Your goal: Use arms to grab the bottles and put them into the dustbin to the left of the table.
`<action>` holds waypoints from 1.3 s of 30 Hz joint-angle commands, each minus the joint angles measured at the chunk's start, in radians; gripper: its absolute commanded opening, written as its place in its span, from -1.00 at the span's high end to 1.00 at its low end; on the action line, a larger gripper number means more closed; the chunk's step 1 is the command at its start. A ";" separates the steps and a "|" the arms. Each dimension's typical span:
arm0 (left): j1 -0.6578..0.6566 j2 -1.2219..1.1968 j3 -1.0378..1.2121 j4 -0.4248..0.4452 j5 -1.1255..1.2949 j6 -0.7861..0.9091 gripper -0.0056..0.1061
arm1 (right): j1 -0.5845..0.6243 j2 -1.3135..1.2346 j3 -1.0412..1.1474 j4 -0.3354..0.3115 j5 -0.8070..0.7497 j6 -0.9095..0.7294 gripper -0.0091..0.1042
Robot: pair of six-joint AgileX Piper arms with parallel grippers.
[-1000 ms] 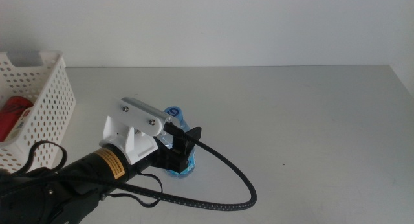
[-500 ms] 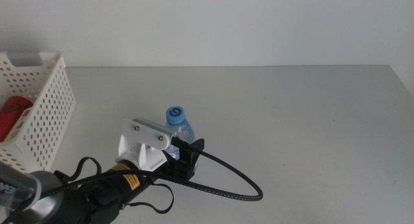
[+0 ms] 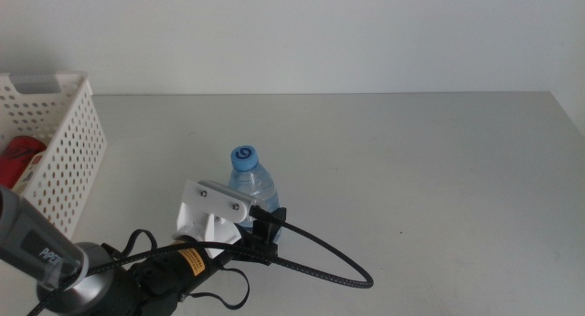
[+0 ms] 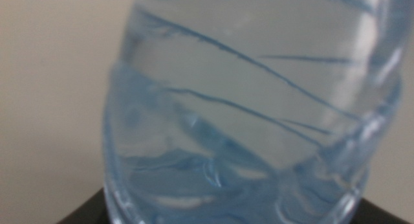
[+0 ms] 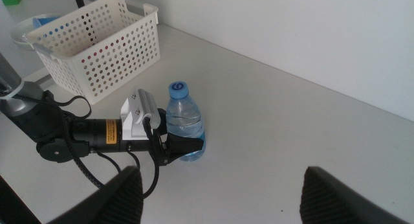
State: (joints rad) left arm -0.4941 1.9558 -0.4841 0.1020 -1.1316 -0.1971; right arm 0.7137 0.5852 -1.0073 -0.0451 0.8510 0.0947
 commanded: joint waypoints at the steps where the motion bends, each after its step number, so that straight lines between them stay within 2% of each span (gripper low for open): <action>1: -0.004 -0.041 -0.023 -0.007 -0.176 -0.009 0.05 | 0.003 0.008 -0.031 -0.014 -0.064 -0.012 -0.25; 3: -0.004 -0.043 -0.021 -0.003 -0.177 -0.020 0.41 | 0.003 0.008 -0.031 -0.014 -0.064 -0.012 -0.25; 4: -0.004 -0.048 -0.018 0.007 -0.156 -0.041 0.82 | 0.003 0.008 -0.031 -0.013 -0.064 -0.012 -0.25; 5: -0.004 -0.059 -0.011 0.017 -0.139 -0.052 0.93 | 0.003 0.008 -0.031 -0.013 -0.064 -0.012 -0.25; 9: -0.004 -0.175 0.017 0.016 -0.018 -0.127 0.93 | 0.003 0.008 -0.031 -0.013 -0.064 -0.012 -0.25; 13: 0.024 -0.392 -0.008 0.011 0.279 -0.172 0.93 | 0.003 0.008 -0.031 -0.013 -0.063 -0.012 -0.25; 18: 0.089 -0.650 -0.227 0.159 0.974 -0.191 0.93 | 0.003 0.008 -0.031 -0.013 -0.063 -0.012 -0.25; 22: 0.126 -0.695 -0.525 0.219 1.508 -0.161 0.93 | 0.003 0.008 -0.031 -0.013 -0.063 -0.012 -0.25; 26: 0.202 -0.657 -0.821 0.197 1.858 0.014 0.93 | 0.003 0.008 -0.031 -0.013 -0.063 -0.012 -0.25; 32: 0.423 -0.534 -1.219 0.091 2.226 0.243 0.93 | 0.003 0.008 -0.031 -0.013 -0.063 -0.012 -0.25; 35: 0.523 -0.470 -1.325 0.051 2.331 0.311 0.93 | 0.003 0.008 -0.031 -0.013 -0.063 -0.012 -0.25; 39: 0.623 -0.384 -1.382 0.042 2.423 0.355 0.93 | 0.003 0.008 -0.031 -0.014 -0.063 -0.012 -0.25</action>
State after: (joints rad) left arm 0.1048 1.5867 -1.8149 0.1462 1.2782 0.1418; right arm 0.7137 0.5852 -1.0073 -0.0451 0.8510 0.0947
